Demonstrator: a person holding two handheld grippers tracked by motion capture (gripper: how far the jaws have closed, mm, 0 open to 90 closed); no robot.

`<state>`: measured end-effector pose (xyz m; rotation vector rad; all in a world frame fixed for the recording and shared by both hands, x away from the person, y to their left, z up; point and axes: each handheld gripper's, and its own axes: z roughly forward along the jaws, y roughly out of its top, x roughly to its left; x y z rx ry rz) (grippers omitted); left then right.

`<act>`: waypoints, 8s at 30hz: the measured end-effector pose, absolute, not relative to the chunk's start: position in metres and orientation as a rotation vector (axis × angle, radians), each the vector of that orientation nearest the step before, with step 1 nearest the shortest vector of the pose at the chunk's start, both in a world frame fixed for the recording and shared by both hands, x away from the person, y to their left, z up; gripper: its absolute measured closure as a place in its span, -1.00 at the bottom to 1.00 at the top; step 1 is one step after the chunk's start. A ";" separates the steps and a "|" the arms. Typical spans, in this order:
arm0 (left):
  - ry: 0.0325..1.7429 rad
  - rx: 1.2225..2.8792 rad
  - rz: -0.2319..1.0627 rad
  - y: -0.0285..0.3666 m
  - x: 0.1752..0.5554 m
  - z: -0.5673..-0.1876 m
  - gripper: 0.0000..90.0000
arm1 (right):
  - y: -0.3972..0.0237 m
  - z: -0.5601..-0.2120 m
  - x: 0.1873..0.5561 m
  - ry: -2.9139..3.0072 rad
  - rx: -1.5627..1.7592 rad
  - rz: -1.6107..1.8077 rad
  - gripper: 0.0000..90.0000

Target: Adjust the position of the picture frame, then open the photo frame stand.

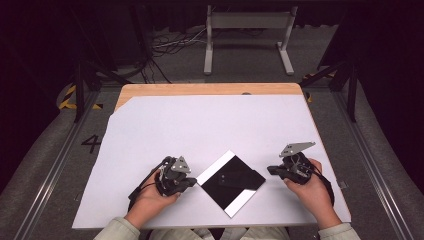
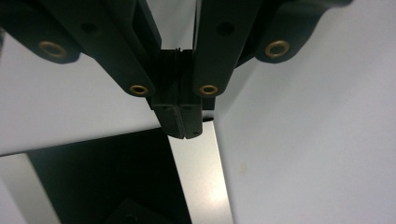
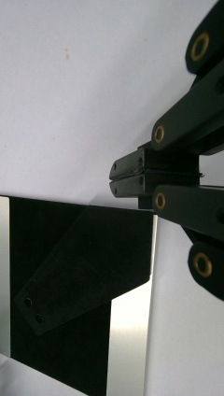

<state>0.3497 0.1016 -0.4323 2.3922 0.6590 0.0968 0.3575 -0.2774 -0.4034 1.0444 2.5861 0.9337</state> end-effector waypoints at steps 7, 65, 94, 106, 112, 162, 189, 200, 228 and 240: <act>0.678 2.408 0.096 0.096 0.353 -0.438 1.00 | -0.278 -0.403 0.357 2.584 1.046 0.940 1.00; 0.879 2.154 0.146 0.100 0.392 -0.409 0.95 | -0.276 -0.421 0.351 2.642 1.118 0.761 1.00; 0.864 2.131 0.194 0.126 0.379 -0.393 0.86 | -0.222 -0.425 0.315 2.847 0.923 0.853 1.00; 0.854 2.132 0.196 0.128 0.377 -0.392 0.84 | -0.215 -0.424 0.313 2.863 0.870 0.873 1.00; 0.840 2.108 0.190 0.132 0.374 -0.389 0.73 | -0.227 -0.410 0.317 2.762 0.879 0.929 1.00; 0.762 2.066 0.227 0.183 0.325 -0.377 0.54 | -0.213 -0.401 0.309 2.803 0.789 0.954 0.31; 0.749 2.085 0.223 0.180 0.327 -0.381 0.54 | -0.200 -0.418 0.302 2.968 0.797 0.689 0.59; 0.746 2.098 0.217 0.176 0.326 -0.382 0.54 | -0.196 -0.417 0.304 2.972 0.811 0.653 0.63; 0.716 2.135 0.182 0.160 0.325 -0.392 0.63 | -0.196 -0.417 0.304 3.006 0.816 0.657 0.58; 0.710 2.145 0.149 0.155 0.325 -0.398 0.68 | -0.200 -0.416 0.306 3.002 0.831 0.720 0.68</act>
